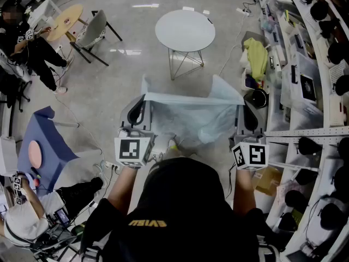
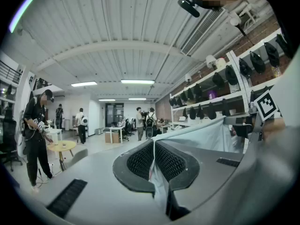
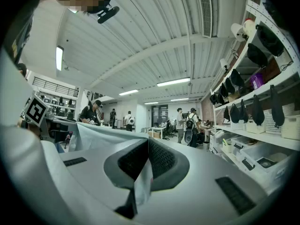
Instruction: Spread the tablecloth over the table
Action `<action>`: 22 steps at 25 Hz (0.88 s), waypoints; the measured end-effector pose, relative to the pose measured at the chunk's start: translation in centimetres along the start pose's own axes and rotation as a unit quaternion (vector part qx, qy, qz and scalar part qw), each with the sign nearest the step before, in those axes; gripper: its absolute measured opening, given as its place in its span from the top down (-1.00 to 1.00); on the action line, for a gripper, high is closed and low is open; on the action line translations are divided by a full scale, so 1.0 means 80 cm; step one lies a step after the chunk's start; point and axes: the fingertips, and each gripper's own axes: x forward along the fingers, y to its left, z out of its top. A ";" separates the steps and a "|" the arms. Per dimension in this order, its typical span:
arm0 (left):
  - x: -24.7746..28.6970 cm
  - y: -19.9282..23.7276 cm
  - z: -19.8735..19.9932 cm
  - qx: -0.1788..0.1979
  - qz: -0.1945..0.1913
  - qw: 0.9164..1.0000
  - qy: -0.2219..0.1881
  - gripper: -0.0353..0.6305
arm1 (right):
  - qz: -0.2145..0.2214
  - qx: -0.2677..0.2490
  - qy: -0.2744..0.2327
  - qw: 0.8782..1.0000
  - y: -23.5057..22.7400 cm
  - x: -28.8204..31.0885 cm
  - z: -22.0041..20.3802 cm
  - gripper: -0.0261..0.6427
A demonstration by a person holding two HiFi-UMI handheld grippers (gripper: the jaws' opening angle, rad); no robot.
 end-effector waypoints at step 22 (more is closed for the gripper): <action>-0.013 -0.006 0.020 -0.013 -0.005 1.000 -0.028 0.83 | 0.001 0.004 -0.006 1.000 0.003 -0.021 0.009 0.91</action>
